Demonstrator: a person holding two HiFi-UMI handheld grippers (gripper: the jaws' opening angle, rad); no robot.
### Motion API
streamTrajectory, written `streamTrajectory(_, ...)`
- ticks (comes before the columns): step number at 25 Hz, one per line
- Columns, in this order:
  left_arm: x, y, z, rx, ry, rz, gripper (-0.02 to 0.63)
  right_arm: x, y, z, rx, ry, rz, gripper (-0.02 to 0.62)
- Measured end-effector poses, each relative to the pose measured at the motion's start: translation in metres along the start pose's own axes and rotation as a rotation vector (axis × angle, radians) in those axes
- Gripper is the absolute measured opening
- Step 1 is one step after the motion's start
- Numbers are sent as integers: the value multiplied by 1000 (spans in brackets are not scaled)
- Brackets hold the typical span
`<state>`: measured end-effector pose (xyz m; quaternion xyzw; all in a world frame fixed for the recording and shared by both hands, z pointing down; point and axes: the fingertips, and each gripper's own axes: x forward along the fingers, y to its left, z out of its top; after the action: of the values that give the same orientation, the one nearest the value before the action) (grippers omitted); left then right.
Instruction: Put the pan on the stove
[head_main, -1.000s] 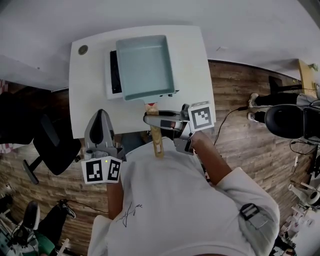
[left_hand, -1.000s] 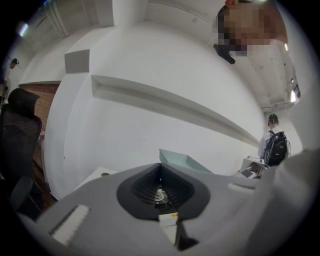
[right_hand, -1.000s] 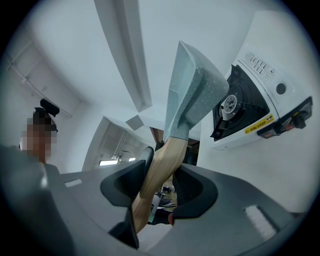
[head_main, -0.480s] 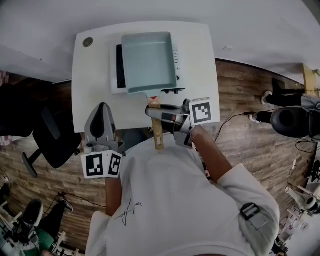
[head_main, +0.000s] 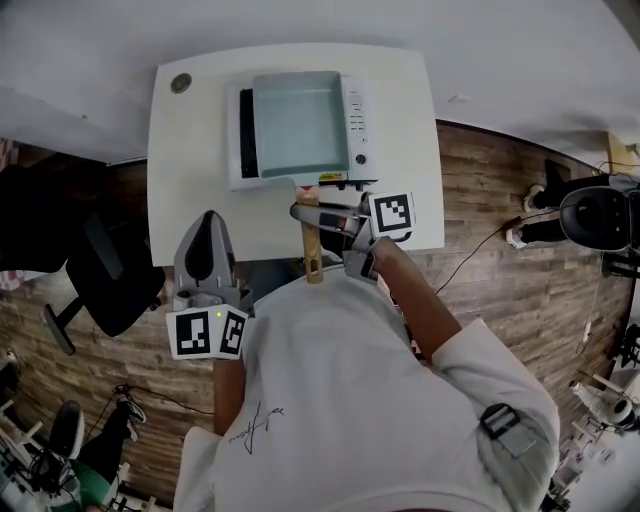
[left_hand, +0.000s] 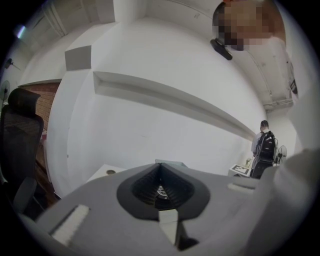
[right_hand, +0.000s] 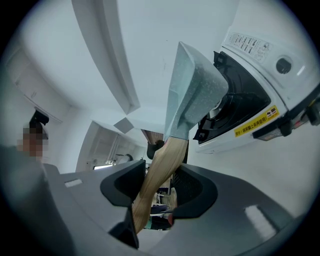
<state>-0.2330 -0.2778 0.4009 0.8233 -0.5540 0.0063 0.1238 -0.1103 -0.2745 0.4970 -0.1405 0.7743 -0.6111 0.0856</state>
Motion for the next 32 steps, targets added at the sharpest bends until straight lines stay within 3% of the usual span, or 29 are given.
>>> streamTrajectory(13,-9,13,-2,-3,13,32,7,18,-49,16,52,-9,-57,163)
streamTrajectory(20,-8,15,-4,-2,23,39,8,24,-57,18,91,-13,-30,163)
streamTrajectory(24,-12,14,-4,-9,24,60,6,20,-70,18,102,-6,-90,163)
streamTrajectory(32,-17,-4,0,-21,12,54,6,25,-71,24,68,-7,-52,170)
